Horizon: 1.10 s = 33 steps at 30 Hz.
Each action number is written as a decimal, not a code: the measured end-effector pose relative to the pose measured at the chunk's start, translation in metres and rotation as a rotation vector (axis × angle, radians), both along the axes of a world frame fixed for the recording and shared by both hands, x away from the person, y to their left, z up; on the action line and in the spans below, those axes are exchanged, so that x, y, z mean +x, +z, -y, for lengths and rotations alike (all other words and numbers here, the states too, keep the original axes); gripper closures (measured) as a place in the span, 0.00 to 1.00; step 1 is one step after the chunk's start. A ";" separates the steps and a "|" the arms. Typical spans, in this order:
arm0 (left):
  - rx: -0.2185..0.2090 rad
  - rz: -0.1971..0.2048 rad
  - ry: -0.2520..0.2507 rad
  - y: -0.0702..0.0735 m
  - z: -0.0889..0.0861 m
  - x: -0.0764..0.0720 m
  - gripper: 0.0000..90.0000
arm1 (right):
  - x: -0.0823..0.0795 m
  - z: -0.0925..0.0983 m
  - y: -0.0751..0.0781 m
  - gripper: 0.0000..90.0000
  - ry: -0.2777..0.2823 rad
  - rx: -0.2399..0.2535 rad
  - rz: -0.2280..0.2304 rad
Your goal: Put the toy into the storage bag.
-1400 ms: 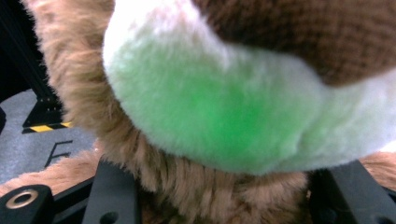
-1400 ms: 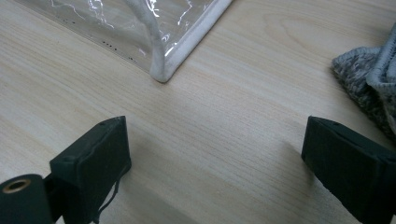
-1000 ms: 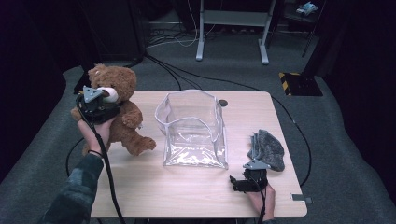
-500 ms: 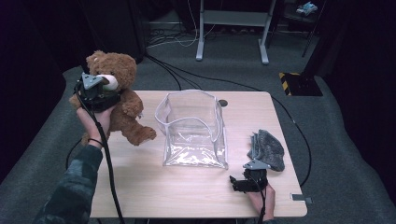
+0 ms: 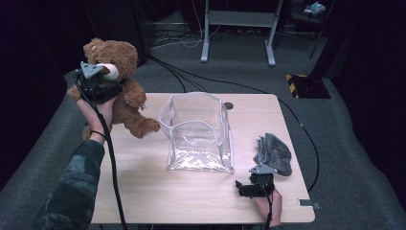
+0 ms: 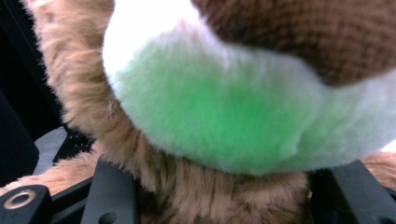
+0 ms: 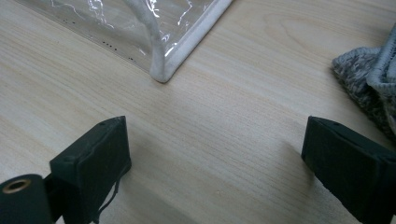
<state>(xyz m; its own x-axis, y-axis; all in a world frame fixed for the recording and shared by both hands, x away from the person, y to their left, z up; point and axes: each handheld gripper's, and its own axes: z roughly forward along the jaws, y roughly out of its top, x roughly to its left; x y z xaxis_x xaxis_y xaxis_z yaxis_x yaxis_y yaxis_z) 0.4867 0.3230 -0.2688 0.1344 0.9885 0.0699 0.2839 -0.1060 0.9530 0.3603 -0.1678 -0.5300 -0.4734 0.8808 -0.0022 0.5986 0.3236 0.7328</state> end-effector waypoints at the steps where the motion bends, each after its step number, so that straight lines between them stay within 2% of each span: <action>1: 0.000 0.003 0.001 0.002 0.001 0.001 0.51 | 0.000 0.000 0.000 0.08 0.001 0.000 0.000; 18: 0.017 0.044 0.027 0.031 0.016 0.019 0.50 | 0.000 0.000 0.000 0.08 0.000 0.000 0.000; 26: 0.030 0.058 0.001 0.041 0.036 0.026 0.50 | 0.000 0.000 0.000 0.08 0.002 -0.001 0.000; 33: 0.022 0.070 -0.032 0.050 0.054 0.029 0.50 | 0.000 0.000 0.000 0.08 0.006 -0.002 -0.001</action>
